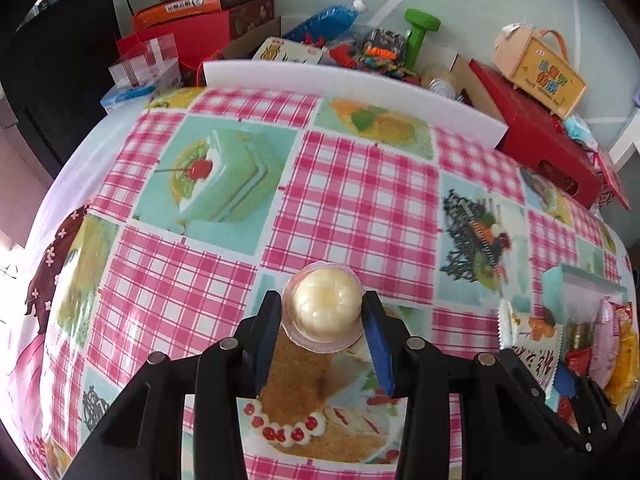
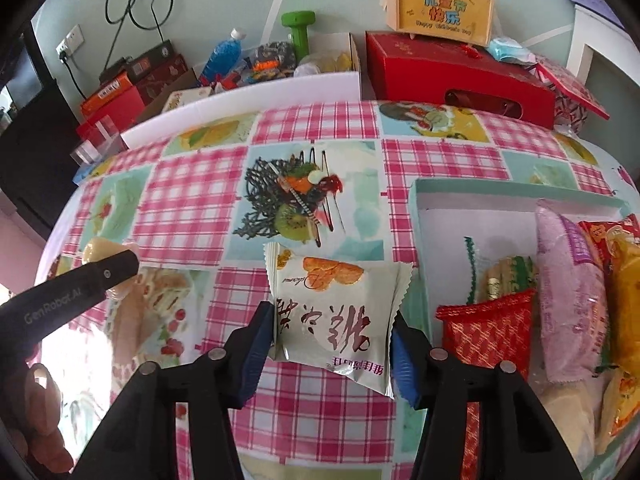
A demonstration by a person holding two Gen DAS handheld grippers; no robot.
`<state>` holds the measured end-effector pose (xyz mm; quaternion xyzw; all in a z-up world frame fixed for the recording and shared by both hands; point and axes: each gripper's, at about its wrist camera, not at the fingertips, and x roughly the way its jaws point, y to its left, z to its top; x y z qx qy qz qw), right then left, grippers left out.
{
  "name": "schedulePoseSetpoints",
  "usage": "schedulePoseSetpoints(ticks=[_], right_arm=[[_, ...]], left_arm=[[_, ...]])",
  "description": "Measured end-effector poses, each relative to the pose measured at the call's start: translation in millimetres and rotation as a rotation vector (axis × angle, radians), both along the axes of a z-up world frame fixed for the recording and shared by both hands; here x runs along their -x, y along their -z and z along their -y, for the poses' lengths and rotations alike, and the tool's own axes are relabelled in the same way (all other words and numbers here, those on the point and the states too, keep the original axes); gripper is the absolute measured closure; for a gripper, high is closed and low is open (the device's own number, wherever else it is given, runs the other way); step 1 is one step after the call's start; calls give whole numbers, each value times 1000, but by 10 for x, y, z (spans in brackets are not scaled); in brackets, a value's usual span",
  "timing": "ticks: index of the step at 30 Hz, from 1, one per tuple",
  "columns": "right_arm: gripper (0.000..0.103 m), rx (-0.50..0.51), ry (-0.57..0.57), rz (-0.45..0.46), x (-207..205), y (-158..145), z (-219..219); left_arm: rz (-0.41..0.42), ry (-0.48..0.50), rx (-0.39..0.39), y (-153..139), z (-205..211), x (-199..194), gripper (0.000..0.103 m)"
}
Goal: Organize snacks
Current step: 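Carry both items into the white tray and open both grippers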
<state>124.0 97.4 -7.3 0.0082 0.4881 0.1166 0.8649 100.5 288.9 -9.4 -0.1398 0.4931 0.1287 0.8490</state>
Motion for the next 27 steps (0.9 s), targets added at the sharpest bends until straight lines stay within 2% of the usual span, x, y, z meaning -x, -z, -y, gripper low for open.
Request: schedulePoseSetpoints(ticks=[5,12,18,23,27], right_arm=[[46,-58,14,25,157,-178,120],[46,-86,45,85,438,-446,332],[46,-110,79,117,464,-597,510],[46,-118,146,145,449,-692,807],[46,-121,232,144,404,-711,1166]], left_arm=[[32,5,5,-152,52,156,60],[67,20,14,-317,157,251,60],[117,53,5,-499,314,263,60],[152,132,-4,-608,598,215,60],[175,238,-14,-662,983,186,60]])
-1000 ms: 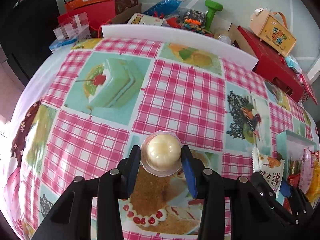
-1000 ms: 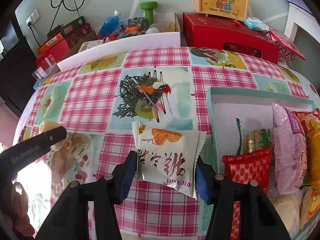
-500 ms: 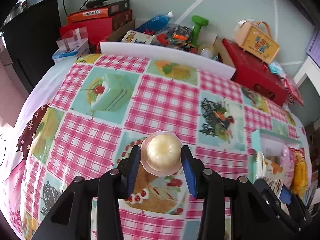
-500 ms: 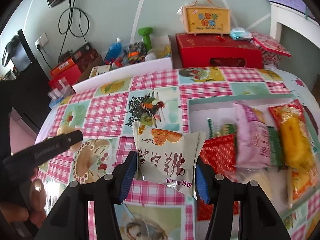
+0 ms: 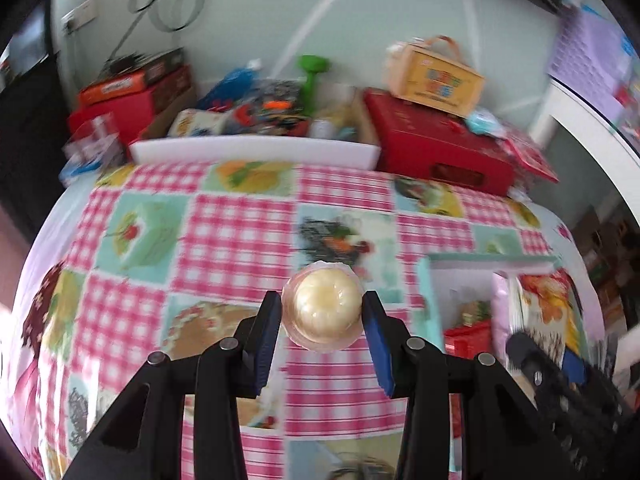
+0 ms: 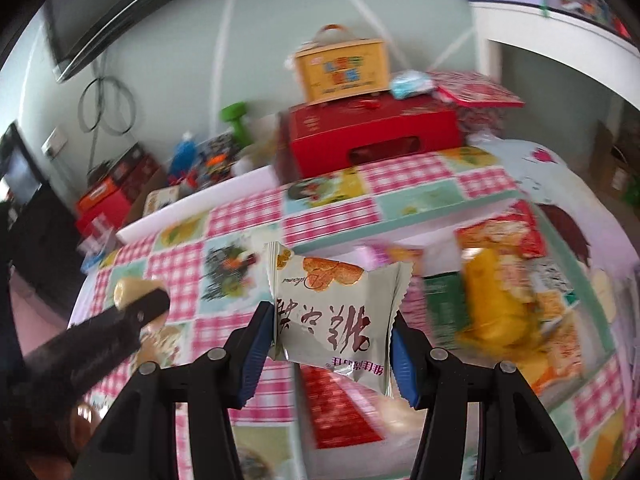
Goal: Organize snacks
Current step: 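Carry both items into the white tray and open both grippers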
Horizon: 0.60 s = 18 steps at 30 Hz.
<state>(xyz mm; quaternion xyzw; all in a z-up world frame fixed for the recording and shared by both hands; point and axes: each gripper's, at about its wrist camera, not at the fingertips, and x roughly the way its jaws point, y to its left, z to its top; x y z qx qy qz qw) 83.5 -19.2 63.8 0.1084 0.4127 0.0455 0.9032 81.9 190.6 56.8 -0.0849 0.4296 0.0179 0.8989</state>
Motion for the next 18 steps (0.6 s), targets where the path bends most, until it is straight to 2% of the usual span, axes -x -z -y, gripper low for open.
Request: schedulePoseSetpoints(ticks=[7,10,18], right_arm=[[46,-17,106,-32,-44,57,430],[46,-21,128,-42,-57,92,524],[46,-22,154,-61,-162,192,726]], left_arm=[[12,189,-31,31,688,-24,60],[0,236,-53,81,895,-74,60],[14,257,-77,135,1037,-341,60]])
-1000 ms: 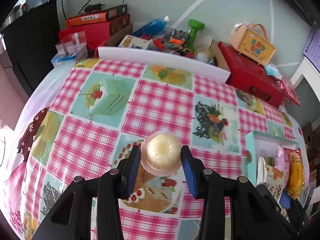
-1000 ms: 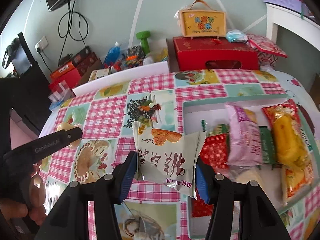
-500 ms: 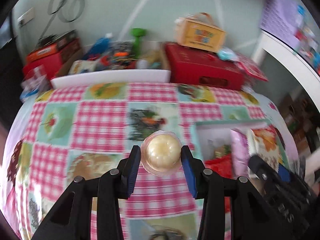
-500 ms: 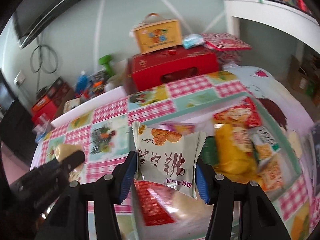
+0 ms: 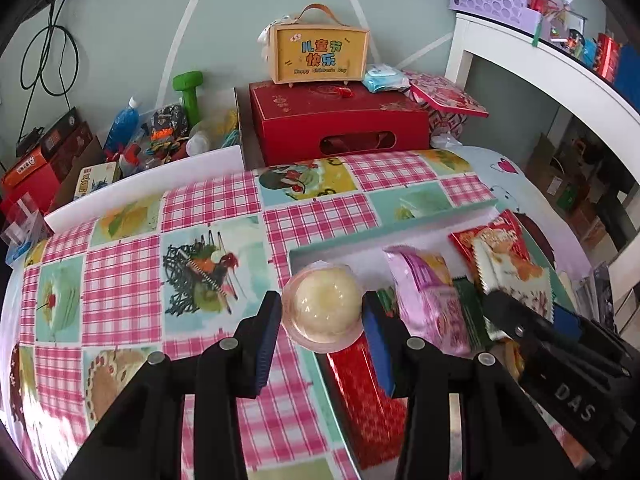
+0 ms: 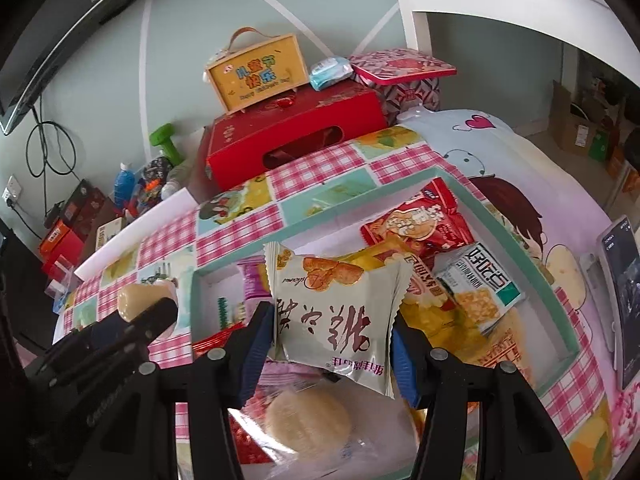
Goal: Organize snacks
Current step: 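Carry both items into the white tray and open both grippers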
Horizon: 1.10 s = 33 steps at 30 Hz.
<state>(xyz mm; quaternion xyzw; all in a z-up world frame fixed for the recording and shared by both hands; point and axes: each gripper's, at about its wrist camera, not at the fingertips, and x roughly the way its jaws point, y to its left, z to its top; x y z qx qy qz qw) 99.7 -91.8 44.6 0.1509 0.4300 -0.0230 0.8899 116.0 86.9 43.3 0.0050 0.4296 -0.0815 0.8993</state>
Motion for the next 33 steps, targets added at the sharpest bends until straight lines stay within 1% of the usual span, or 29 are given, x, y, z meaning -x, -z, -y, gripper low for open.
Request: schedulePoseSetpoints(ticks=[6,9,13,18,22,24,26,27,28,29,31,33], right_arm=[[46,18,23,-21,-48,65,77],[46,12,24,-20,-53,67,93],[46,16,23,-21,-62,74,108],[44,11,19,-30,-75,96,116],[44,12,18,-32,-73,101,113],[44,11,18,-33,-74,101,113],[43,10,17,-35,-73,100,111],[41,6,17,-36,-74,101,112],[38,1,15,-38,-78,102,114],[38,-1,13,-41,-79,104,112],[38,5,9,-41,-76,100,105],[38,5,7,-40,-71,95,99]], left_arm=[[-42,-10,4,163,17,-218,60],[-54,1,13,204,68,-302,60],[-66,12,4,252,162,-384,60],[-81,18,8,290,218,-392,59],[-86,12,19,261,184,-343,59],[-82,12,22,222,163,-311,56],[-76,12,24,172,142,-273,51],[-74,8,22,150,130,-253,50],[-70,-2,19,123,106,-226,47],[-68,-12,19,106,80,-200,41],[-76,-44,7,89,14,-158,34],[-92,-78,-15,98,-56,-133,32]])
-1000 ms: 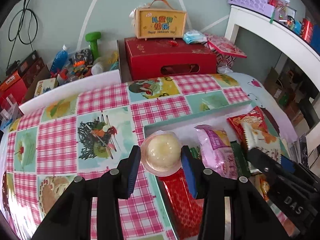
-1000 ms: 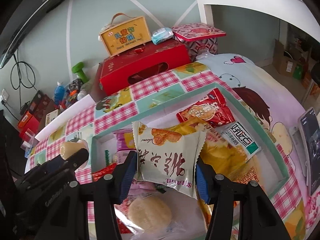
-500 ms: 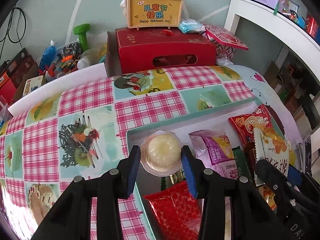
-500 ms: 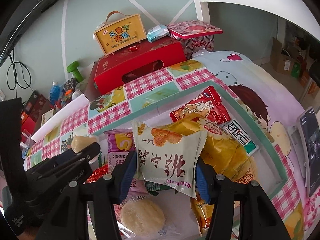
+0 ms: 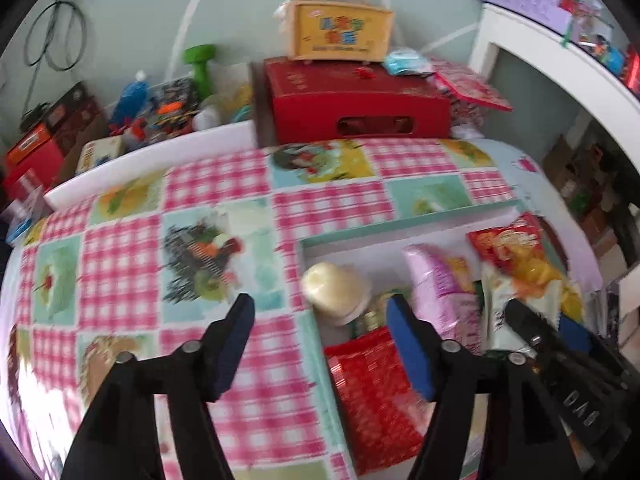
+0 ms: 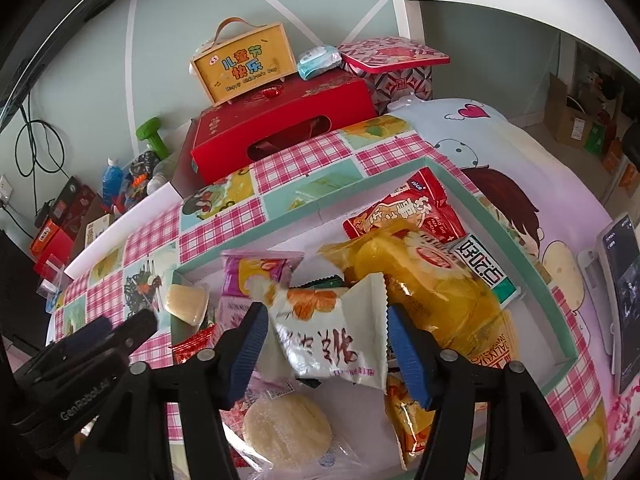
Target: Organize snacks
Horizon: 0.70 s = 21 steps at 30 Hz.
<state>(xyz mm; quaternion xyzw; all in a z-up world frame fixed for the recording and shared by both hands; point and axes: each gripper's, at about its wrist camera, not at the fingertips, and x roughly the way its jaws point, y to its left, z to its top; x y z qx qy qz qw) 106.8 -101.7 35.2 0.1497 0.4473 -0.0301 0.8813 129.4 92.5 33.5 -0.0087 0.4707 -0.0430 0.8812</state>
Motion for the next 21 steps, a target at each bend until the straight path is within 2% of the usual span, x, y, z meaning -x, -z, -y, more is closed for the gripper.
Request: schedulePoseSetpoints(ticks=[3,5,8,9,11,13,21], right_arm=[[37,5,-4,-4,2,-4,-12],[35,9,-10,-6,11,-11,-26],[27,21,-29,1,38,-42,-82],[21,24,-39,9,53,-57,-109],[12,29,-58,21,76,-81,-165],[0,44,-78,38,103,-110,-229],[0,95,-125,71,184,-155,-411]], left_arm=[[-14,-50,-24,-13,-119,46,31],[-18,-85,-32,-28,-203,81,23],[-16,-127,-42,-49,-309,152,20],[-17,-142,-42,-45,-350,184,19],[-21,-163,-36,-26,-418,233,10],[-21,-186,-34,-3,-482,285,6],[-34,-257,-46,56,-713,446,4]])
